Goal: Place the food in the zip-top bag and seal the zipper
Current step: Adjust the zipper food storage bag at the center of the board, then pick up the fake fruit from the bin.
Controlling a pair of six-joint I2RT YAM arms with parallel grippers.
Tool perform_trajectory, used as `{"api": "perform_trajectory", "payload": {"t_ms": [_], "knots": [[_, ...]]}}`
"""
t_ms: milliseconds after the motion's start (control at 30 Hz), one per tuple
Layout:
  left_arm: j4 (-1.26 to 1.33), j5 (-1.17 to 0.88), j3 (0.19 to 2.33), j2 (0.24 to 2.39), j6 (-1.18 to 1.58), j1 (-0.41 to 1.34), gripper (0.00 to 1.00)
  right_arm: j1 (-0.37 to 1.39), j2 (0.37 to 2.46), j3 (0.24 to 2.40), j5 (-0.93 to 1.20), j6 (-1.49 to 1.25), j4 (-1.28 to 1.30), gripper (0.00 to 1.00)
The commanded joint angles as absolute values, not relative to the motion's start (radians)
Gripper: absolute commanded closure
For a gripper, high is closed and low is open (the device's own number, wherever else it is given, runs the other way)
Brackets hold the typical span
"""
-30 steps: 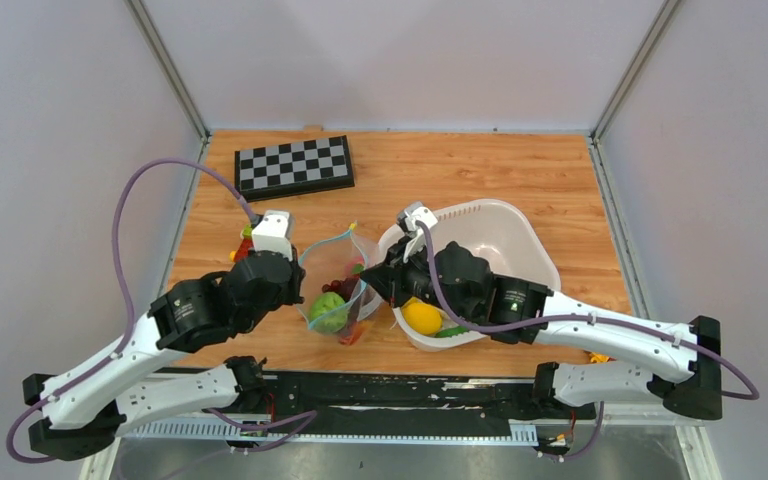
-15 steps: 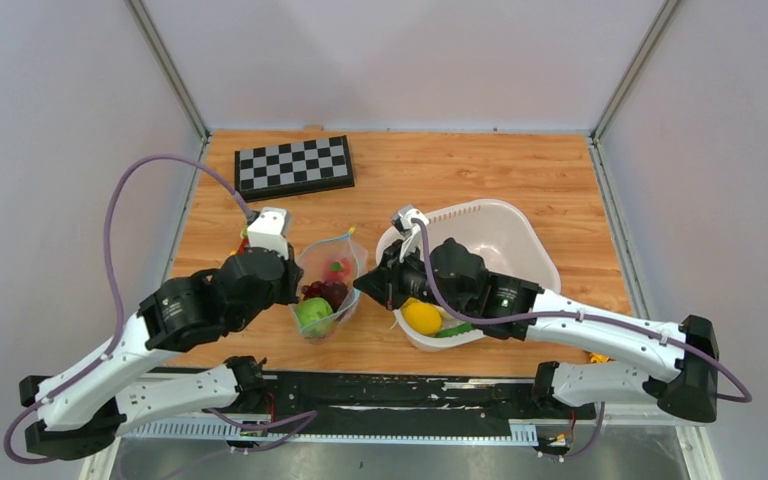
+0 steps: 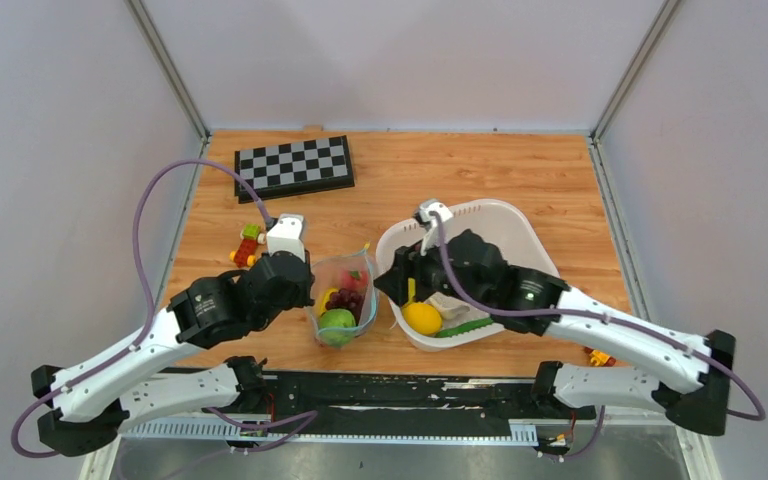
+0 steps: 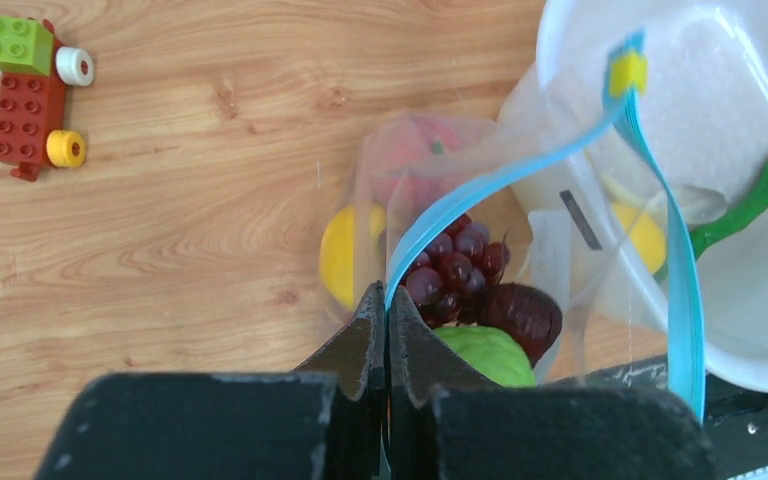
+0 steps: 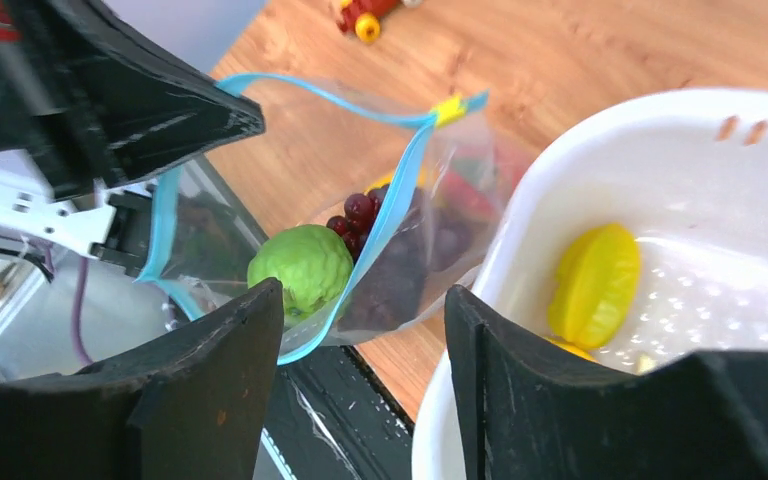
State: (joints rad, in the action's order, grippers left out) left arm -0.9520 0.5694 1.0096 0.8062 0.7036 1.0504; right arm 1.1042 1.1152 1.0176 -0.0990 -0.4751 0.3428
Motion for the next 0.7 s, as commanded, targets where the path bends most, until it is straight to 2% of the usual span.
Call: {"api": "perform_trajectory", "payload": {"t_ms": [0, 100, 167, 267, 333, 500, 667], "knots": [[-0.907, 0.648, 1.033, 0.789, 0.753, 1.048, 1.00, 1.069, 0.948, 1.068, -0.214, -0.408, 0.481, 0.39], [-0.916, 0.653, 1.040, 0.809, 0.769, 1.048, 1.00, 0.958, 0.930, 1.052, -0.290, -0.442, 0.624, 0.48], [-0.931, 0.649, 1.040, 0.821, 0.796, 1.044, 1.00, 0.869, 0.940, 1.032, -0.256, -0.455, 0.708, 0.51], [-0.940, 0.639, 1.015, 0.817, 0.843, 1.041, 1.00, 0.762, 0.974, 0.988, -0.127, -0.429, 0.777, 0.53], [-0.949, 0.639, 0.990, 0.801, 0.879, 1.041, 1.00, 0.714, 1.001, 0.958, 0.044, -0.403, 0.792, 0.55], [-0.968, 0.686, 0.928, 0.762, 0.920, 1.035, 1.00, 0.693, 1.109, 0.948, 0.216, -0.366, 0.756, 0.54], [-1.033, 0.725, 0.909, 0.737, 0.986, 1.031, 1.00, 0.691, 1.304, 0.991, 0.347, -0.314, 0.647, 0.44]]}}
